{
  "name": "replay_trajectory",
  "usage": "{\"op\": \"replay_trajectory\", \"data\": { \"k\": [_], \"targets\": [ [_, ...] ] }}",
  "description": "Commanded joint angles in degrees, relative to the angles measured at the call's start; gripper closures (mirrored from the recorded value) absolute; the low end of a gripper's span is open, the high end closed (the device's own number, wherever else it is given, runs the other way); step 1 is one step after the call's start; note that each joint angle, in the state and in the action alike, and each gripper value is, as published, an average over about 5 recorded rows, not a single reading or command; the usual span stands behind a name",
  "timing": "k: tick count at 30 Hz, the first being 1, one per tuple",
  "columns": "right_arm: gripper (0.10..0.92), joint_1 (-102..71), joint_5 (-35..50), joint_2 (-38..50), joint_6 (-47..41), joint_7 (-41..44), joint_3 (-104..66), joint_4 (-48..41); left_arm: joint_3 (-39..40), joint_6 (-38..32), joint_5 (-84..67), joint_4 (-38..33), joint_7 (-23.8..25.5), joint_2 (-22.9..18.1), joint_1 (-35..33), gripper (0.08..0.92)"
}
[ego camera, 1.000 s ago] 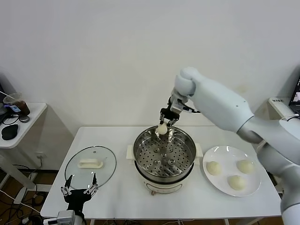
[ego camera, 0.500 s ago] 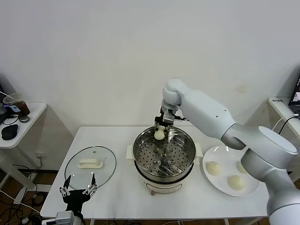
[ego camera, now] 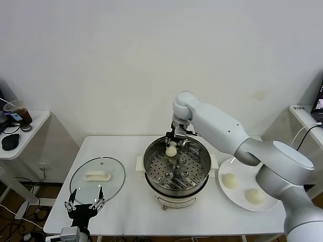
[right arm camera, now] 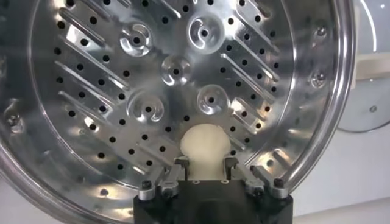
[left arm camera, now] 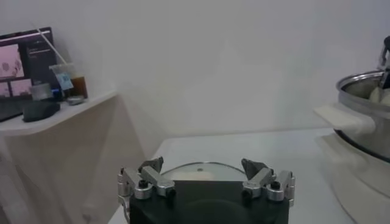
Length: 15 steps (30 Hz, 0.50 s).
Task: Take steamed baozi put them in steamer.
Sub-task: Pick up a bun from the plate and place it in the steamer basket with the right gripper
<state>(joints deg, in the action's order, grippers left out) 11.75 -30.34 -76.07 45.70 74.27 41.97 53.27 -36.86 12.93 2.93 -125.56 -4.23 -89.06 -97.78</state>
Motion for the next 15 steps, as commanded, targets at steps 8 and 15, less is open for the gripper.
{"op": "replay_trajectory", "data": {
  "k": [8, 15],
  "targets": [
    [0.238, 4.30, 14.14, 6.73, -11.41, 2.94, 3.94, 9.23, 0.60, 0.26, 0.32, 0.55, 0.26, 0.07, 0.27, 0.177],
    [0.203, 8.73, 25.28, 16.70, -21.77, 3.14, 1.22, 14.61, 0.61, 0.46, 0.06, 0.72, 0.56, 0.53, 0.39, 0.177]
  ]
}}
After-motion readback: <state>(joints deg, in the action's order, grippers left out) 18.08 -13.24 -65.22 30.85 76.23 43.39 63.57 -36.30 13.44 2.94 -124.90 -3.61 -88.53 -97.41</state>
